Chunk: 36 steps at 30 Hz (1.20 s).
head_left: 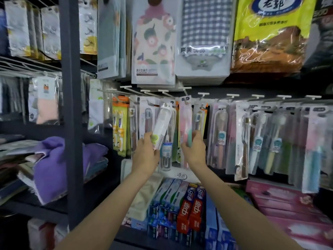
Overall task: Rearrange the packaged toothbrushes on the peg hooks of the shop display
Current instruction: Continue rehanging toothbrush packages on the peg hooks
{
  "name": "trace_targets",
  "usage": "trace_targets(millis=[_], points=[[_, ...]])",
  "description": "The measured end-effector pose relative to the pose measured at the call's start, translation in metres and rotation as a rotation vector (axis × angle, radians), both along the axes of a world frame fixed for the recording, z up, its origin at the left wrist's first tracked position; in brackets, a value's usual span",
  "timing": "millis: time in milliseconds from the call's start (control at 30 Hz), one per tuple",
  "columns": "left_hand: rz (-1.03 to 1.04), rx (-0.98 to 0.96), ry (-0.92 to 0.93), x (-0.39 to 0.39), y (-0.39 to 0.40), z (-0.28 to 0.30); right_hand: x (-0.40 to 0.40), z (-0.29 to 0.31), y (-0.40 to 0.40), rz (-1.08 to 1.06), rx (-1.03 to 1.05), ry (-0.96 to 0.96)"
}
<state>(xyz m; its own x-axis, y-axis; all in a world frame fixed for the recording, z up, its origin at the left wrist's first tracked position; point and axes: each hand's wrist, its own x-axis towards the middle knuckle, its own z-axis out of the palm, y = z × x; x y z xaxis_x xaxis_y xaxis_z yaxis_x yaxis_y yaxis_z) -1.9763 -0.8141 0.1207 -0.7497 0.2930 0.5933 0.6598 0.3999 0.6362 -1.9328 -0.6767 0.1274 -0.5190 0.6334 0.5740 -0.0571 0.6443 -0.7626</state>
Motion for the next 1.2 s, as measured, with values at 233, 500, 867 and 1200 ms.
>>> trace_targets(millis=[233, 500, 867, 1200], points=[[-0.022, 0.11, -0.066, 0.002, 0.019, -0.005, 0.052, 0.058, 0.025, -0.093, 0.423, -0.284], [-0.01, 0.146, -0.079, 0.004, 0.031, -0.01, 0.114, 0.056, 0.059, -0.275, 0.474, -0.265], [-0.014, 0.12, -0.051, 0.004, 0.028, -0.01, 0.137, 0.024, 0.095, -0.314, 0.043, 0.005], [-0.003, 0.104, -0.016, 0.003, 0.026, -0.01, 0.118, 0.012, 0.079, -0.498, 0.014, -0.073]])
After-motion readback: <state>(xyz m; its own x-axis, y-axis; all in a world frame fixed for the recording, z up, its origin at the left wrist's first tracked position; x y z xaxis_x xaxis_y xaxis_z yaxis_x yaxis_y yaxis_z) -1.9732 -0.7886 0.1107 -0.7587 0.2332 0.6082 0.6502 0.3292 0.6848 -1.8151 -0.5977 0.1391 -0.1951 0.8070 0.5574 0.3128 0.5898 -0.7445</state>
